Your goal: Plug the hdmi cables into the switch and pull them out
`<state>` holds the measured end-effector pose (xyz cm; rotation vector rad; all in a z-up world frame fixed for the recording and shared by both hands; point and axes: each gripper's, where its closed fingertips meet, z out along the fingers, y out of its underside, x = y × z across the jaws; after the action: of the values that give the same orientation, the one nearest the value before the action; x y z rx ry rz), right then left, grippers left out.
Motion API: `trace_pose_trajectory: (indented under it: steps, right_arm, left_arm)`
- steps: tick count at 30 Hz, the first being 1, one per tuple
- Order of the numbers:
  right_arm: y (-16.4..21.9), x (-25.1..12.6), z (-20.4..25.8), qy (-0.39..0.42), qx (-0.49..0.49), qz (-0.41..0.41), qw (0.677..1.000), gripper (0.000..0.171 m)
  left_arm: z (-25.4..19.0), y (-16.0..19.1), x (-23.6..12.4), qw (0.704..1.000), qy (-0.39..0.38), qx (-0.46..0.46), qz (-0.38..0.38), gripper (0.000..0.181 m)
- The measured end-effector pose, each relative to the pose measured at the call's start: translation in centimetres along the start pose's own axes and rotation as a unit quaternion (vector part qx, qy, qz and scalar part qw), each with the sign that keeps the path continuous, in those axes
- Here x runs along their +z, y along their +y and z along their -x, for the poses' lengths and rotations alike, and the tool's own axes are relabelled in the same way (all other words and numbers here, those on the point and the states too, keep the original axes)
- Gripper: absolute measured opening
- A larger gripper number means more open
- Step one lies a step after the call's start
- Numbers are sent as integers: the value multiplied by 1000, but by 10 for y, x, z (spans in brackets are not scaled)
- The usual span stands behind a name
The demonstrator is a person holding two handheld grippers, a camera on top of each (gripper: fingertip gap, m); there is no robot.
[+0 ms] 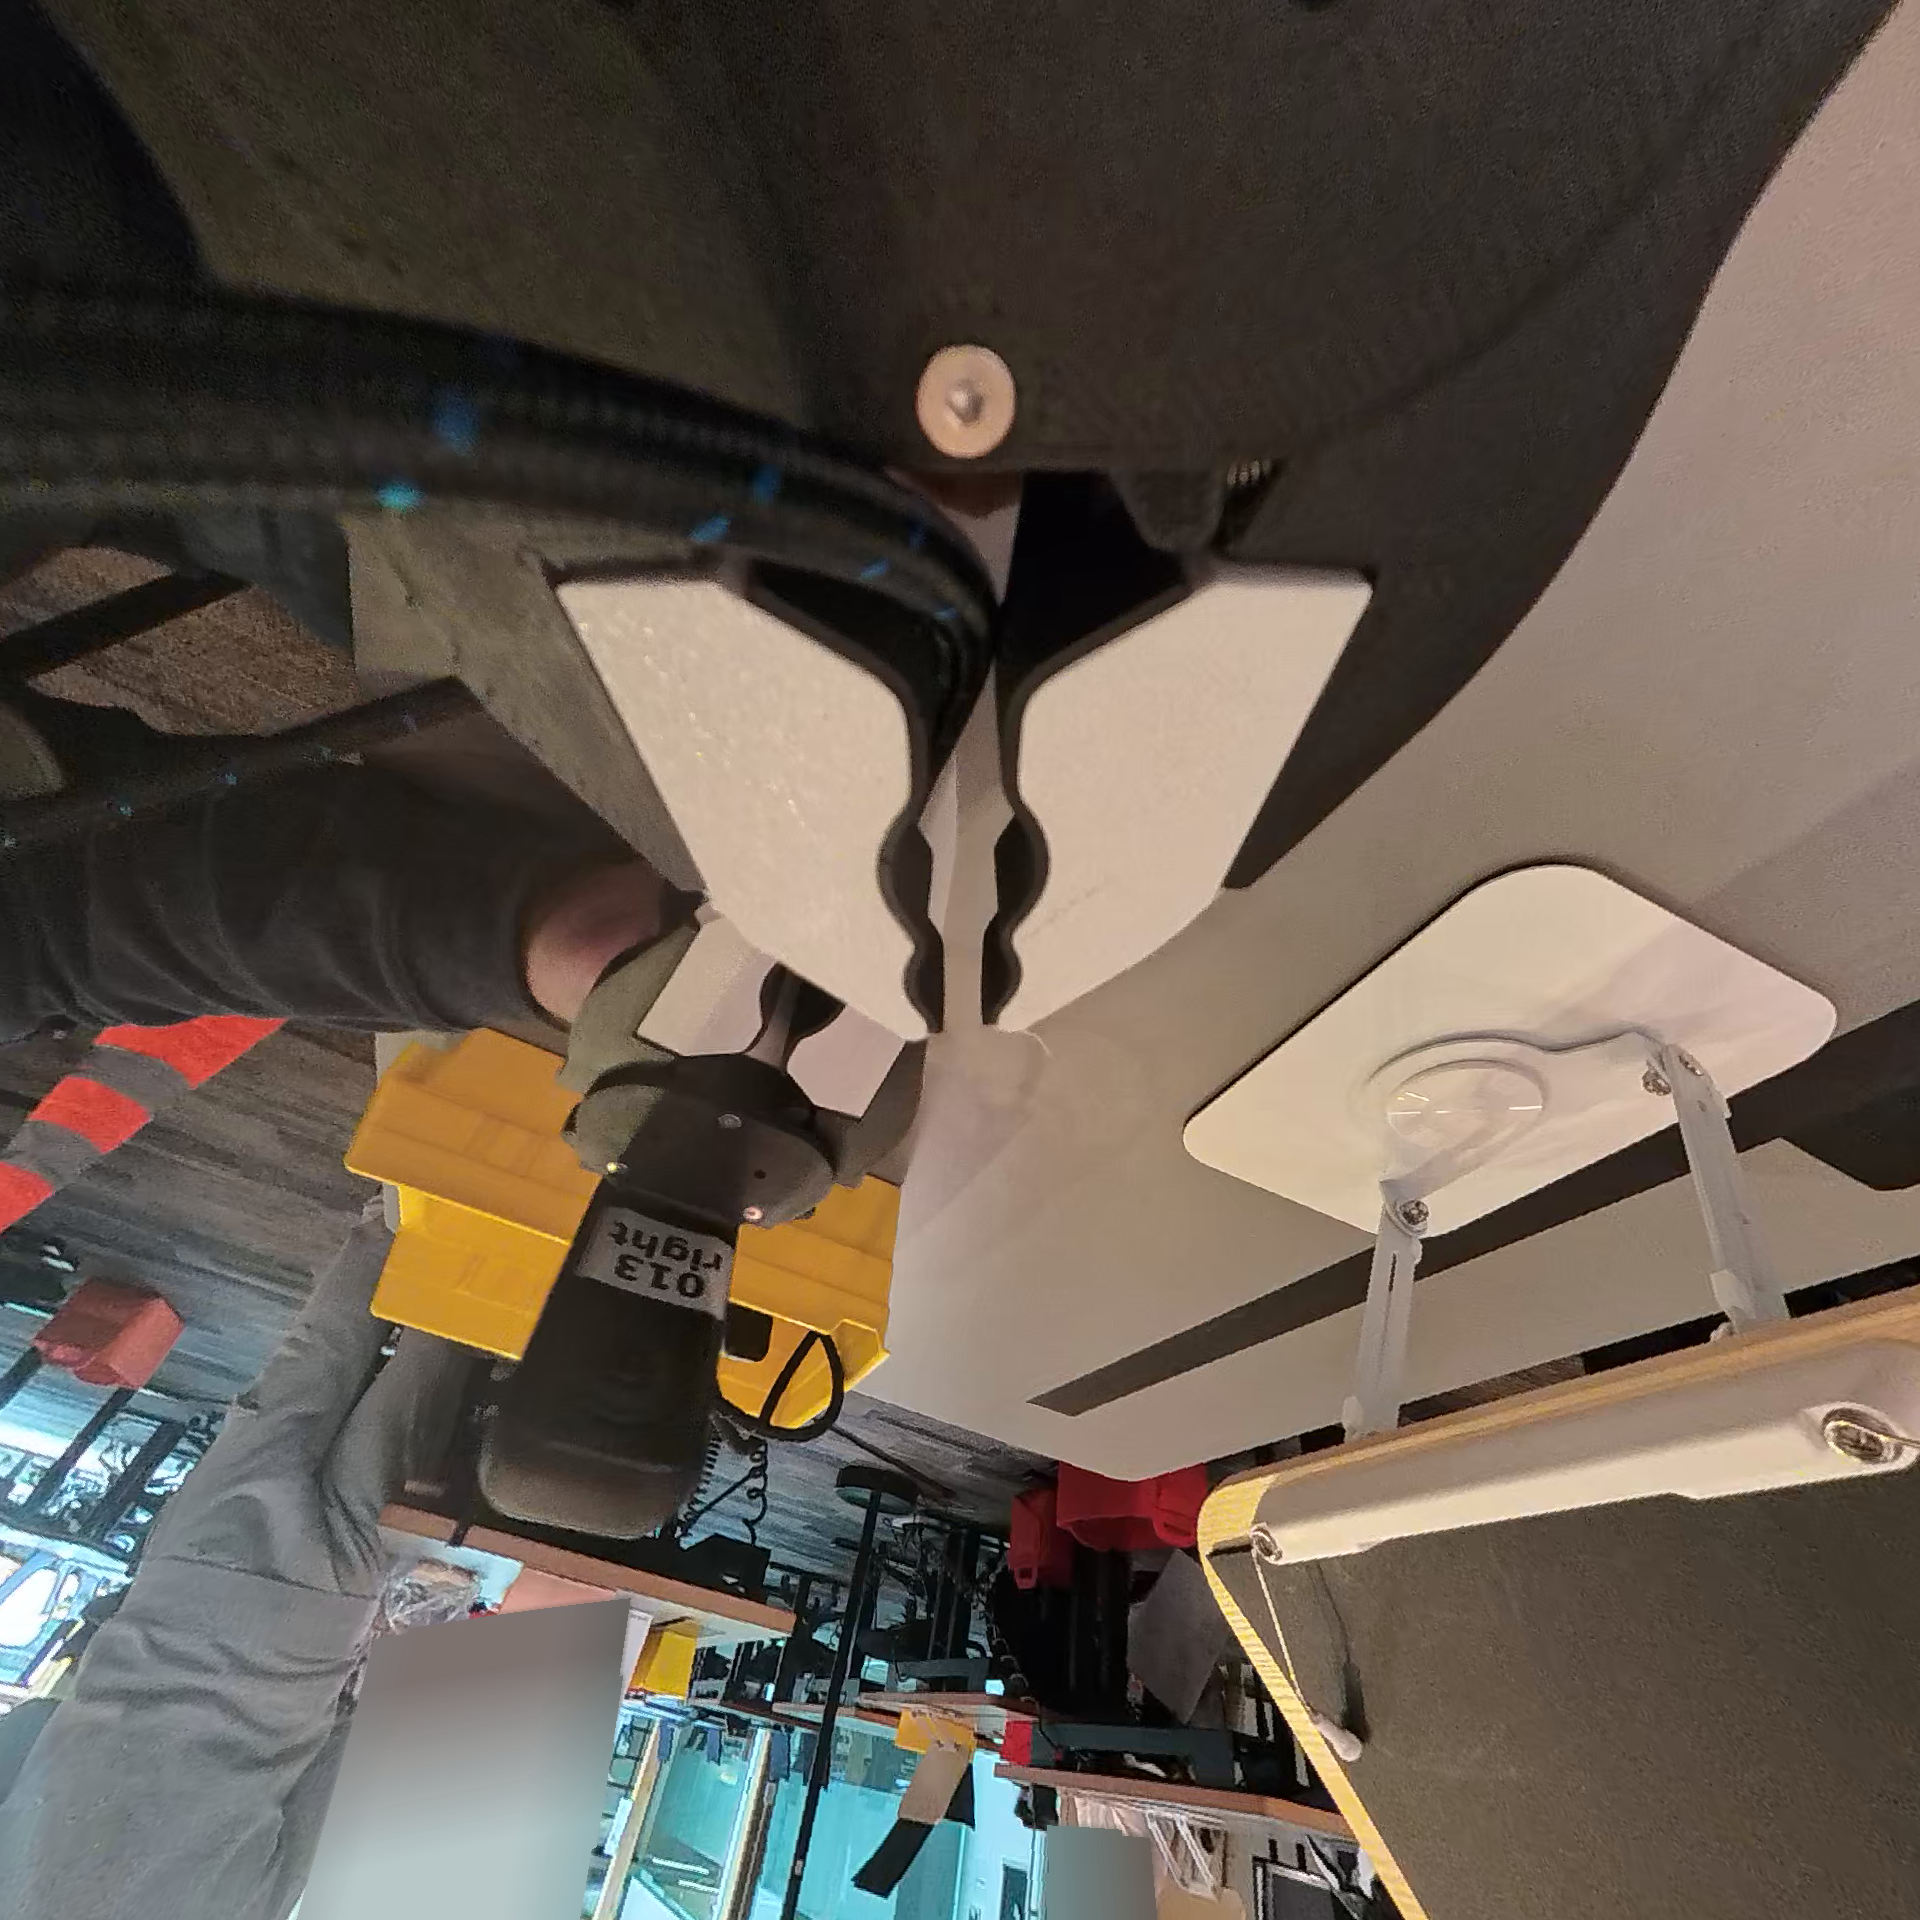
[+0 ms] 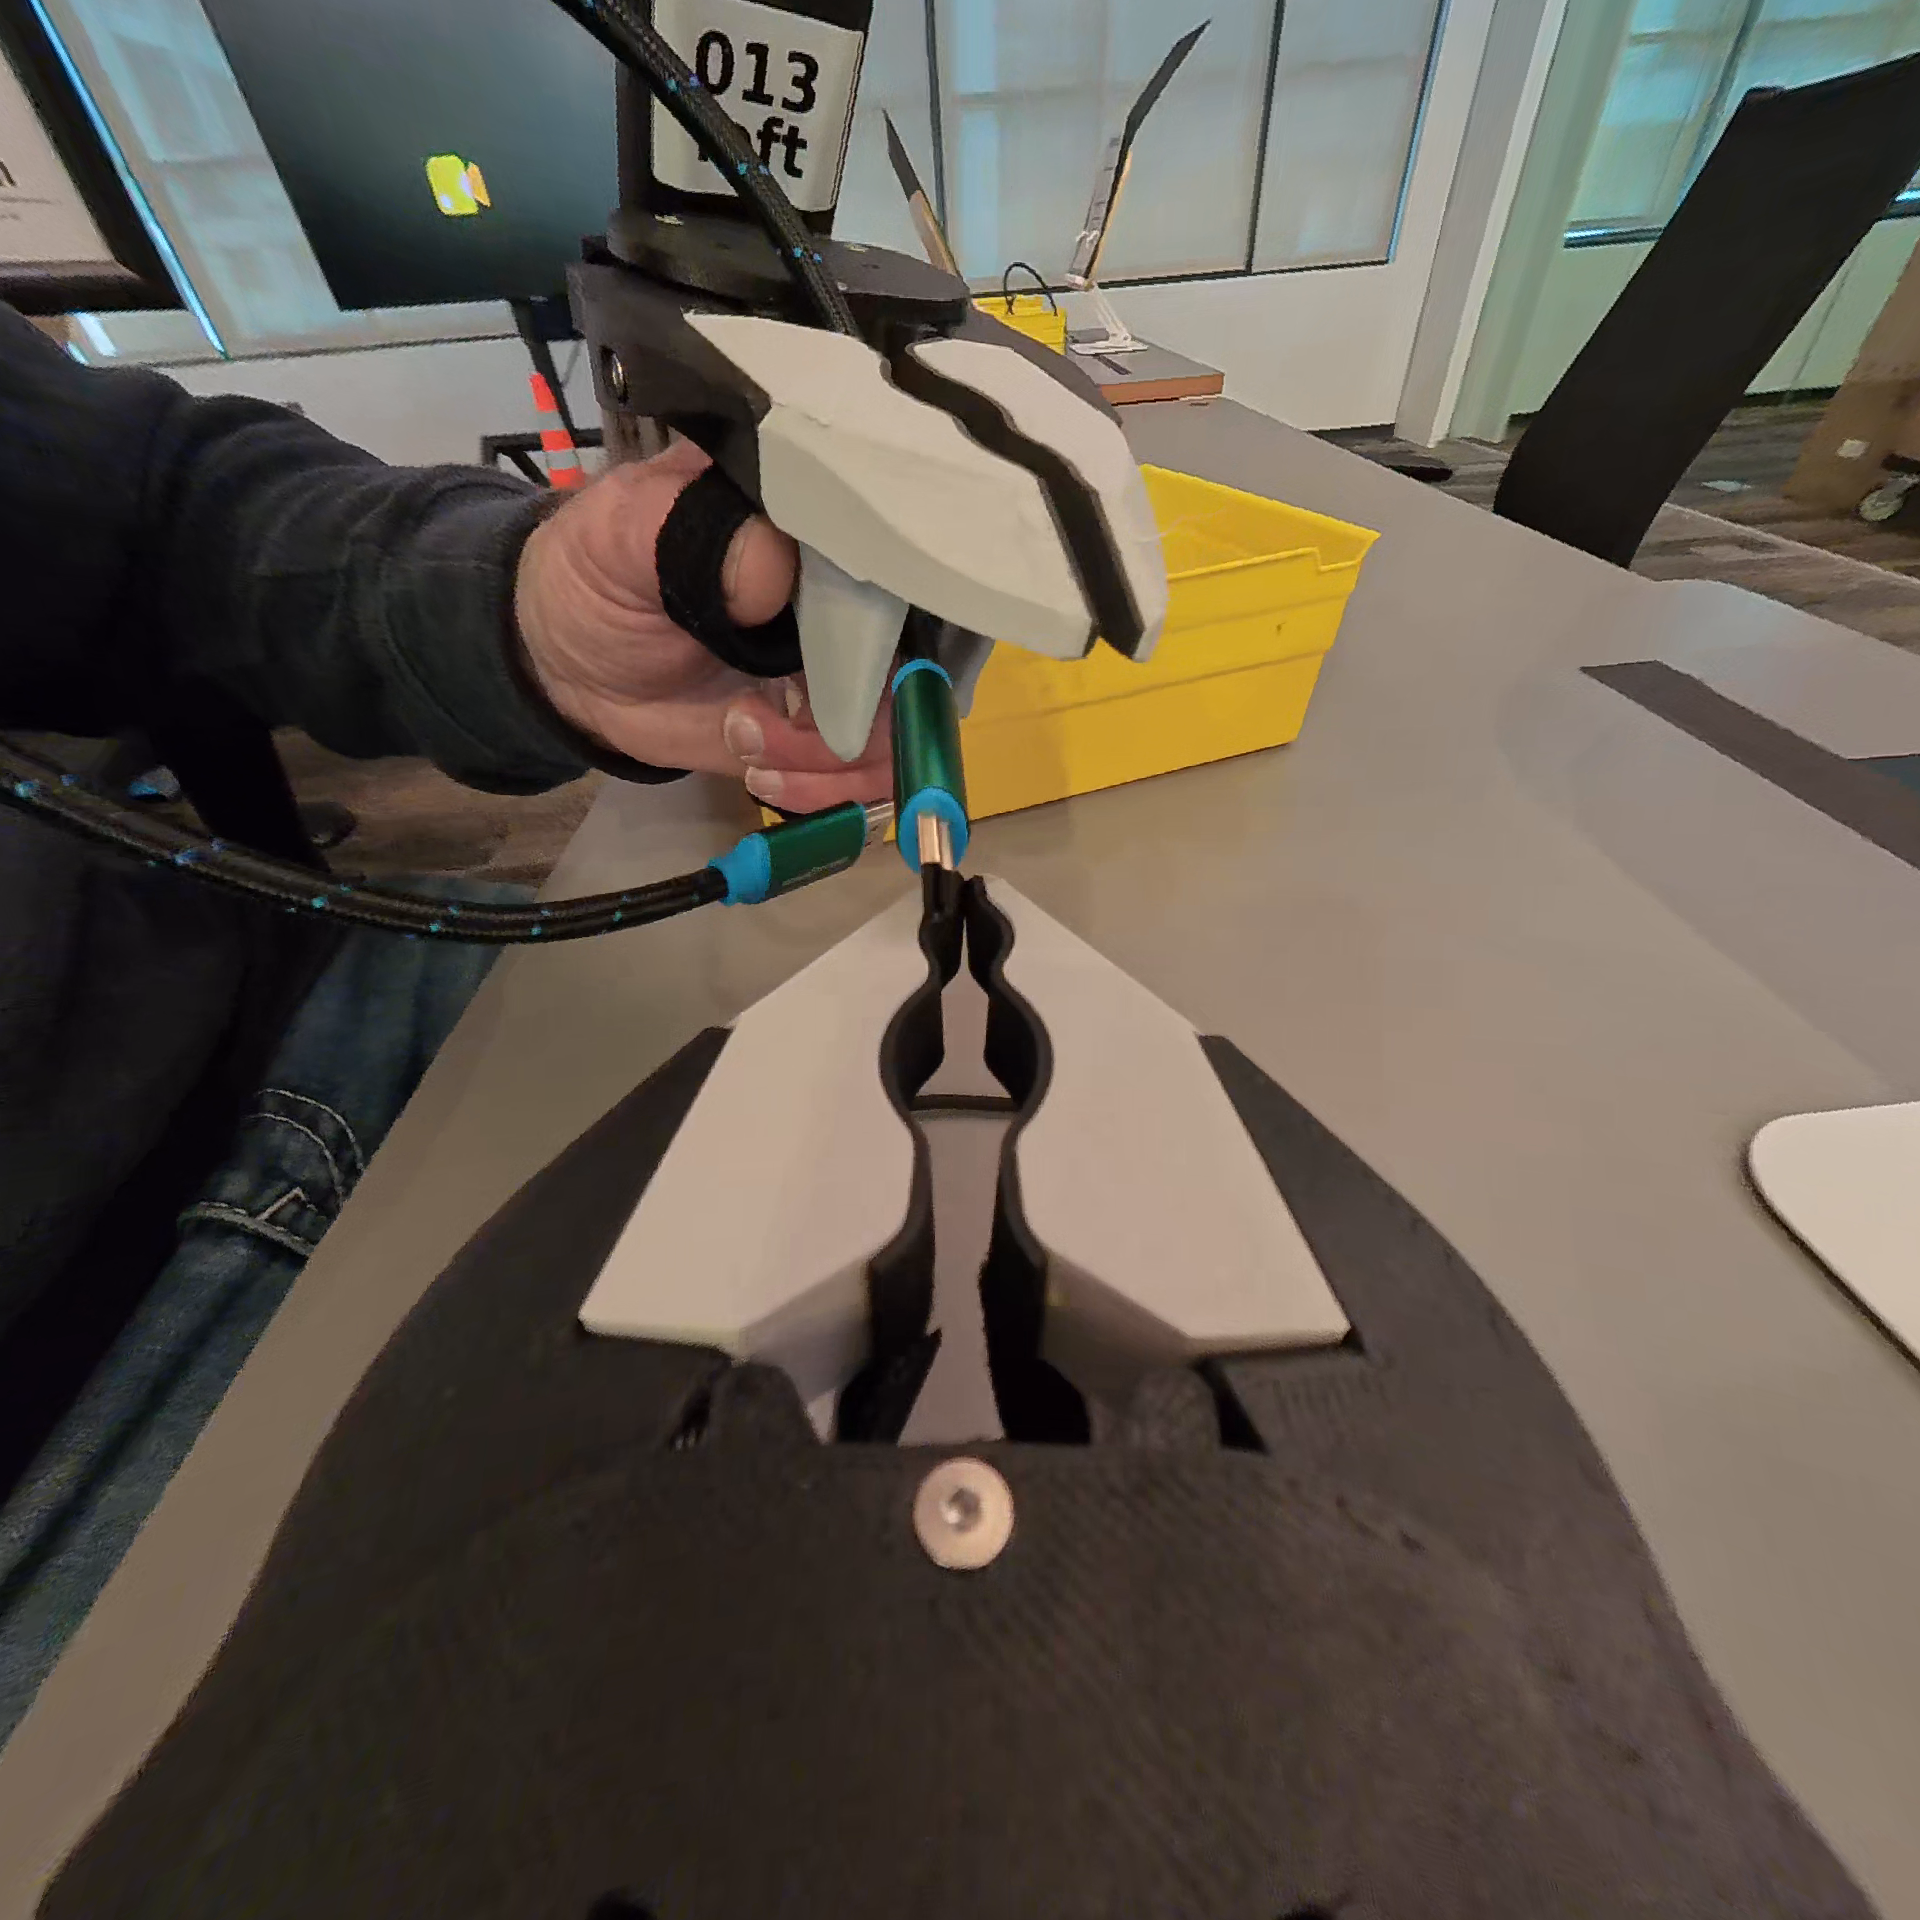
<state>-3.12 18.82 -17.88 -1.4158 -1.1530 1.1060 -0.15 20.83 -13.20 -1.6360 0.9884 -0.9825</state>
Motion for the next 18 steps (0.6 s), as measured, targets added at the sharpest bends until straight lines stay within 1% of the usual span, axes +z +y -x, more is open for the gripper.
trace_pose_trajectory:
  steps: [6,12,18]
  right_arm:
    - [-3,-5,1,-36,53,-23,998,0]
    - [-1,-5,6,-65,71,-18,995,0]
    - [-1,-3,13,-88,80,-19,993,0]
  left_arm:
    - [-7,9,2,998,14,50,36,8]
    - [-18,11,1,993,33,95,61,10]
    - [-23,15,0,989,52,107,83,22]
